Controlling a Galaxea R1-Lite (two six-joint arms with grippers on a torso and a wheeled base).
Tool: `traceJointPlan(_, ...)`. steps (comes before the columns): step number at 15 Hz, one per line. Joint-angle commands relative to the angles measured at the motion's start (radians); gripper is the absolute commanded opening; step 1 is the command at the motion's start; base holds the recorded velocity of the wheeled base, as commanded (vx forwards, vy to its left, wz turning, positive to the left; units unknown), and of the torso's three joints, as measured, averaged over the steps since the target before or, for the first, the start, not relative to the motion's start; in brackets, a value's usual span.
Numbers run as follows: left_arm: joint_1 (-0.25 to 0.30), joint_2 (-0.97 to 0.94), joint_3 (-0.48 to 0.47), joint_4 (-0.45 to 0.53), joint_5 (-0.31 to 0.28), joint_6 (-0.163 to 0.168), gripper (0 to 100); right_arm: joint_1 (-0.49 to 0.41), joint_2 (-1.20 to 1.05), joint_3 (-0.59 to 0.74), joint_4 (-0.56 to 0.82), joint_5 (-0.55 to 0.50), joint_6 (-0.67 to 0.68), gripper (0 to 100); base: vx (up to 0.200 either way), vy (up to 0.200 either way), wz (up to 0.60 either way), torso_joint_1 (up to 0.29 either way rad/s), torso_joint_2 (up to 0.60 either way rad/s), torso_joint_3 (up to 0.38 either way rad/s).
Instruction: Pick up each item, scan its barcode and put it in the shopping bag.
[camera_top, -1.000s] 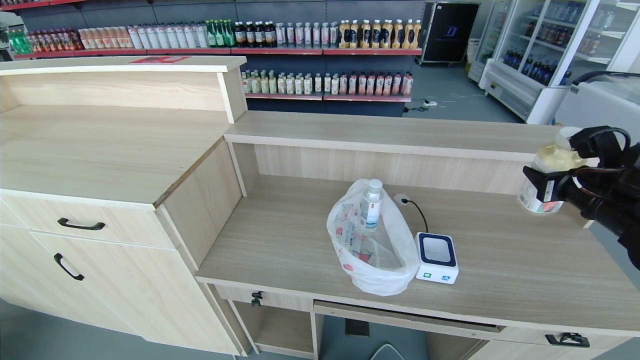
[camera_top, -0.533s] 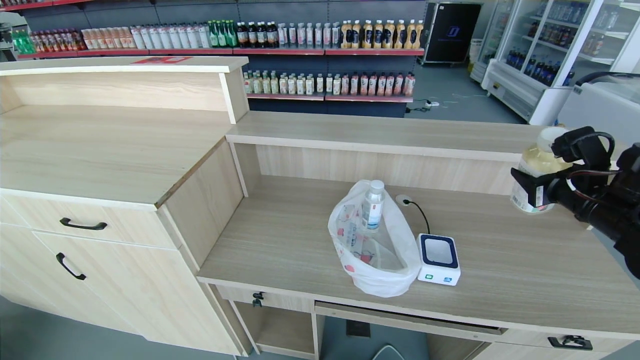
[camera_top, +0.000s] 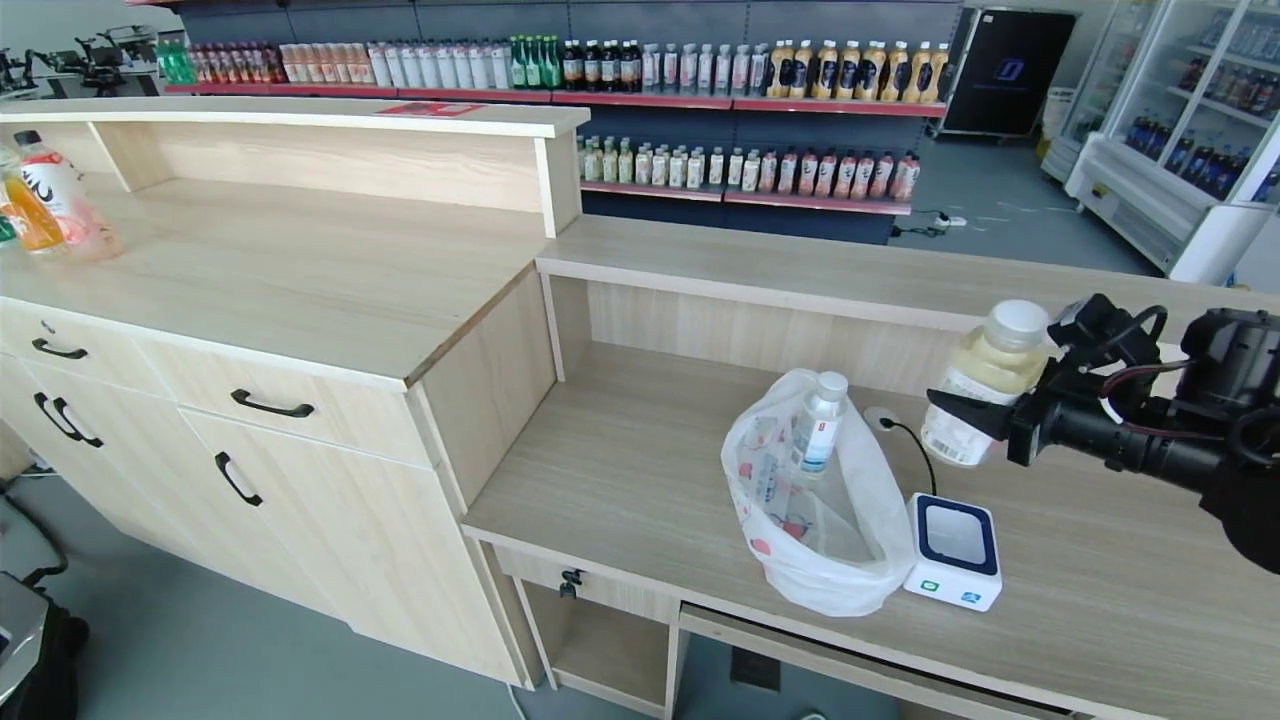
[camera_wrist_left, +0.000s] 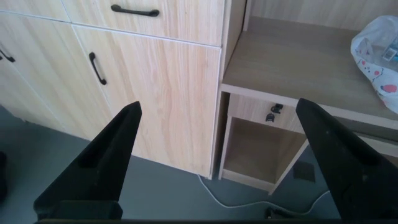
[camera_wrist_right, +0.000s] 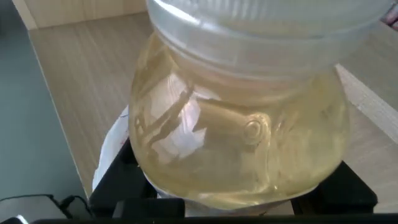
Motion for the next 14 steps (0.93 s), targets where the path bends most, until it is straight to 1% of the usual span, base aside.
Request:
traceJointPlan(1,0.001,0.002,0.000,0.000,0.000,0.000,100,-0.020,0.094,-0.001,0.001,0.122,-0.001,0,0.000,0.000,0.00,0.000,0.00,0.000)
traceJointPlan(3,0.001,0.002,0.000,0.000,0.000,0.000,100,-0.025,0.155,-0.008,-0.007,0.211,-0.006,0,0.000,0.000,0.00,0.000,0.00,0.000)
traceJointPlan(7,0.001,0.002,0.000,0.000,0.000,0.000,100,-0.017,0.278,-0.052,-0.008,0.214,-0.023,0,0.000,0.000,0.00,0.000,0.00,0.000)
traceJointPlan(12,0.001,0.002,0.000,0.000,0.000,0.000,100,0.030,0.408,-0.143,-0.026,0.214,-0.023,0,0.000,0.000,0.00,0.000,0.00,0.000)
traceJointPlan(14,0.001,0.002,0.000,0.000,0.000,0.000,100,0.049,0.431,-0.153,-0.043,0.214,-0.023,0,0.000,0.000,0.00,0.000,0.00,0.000)
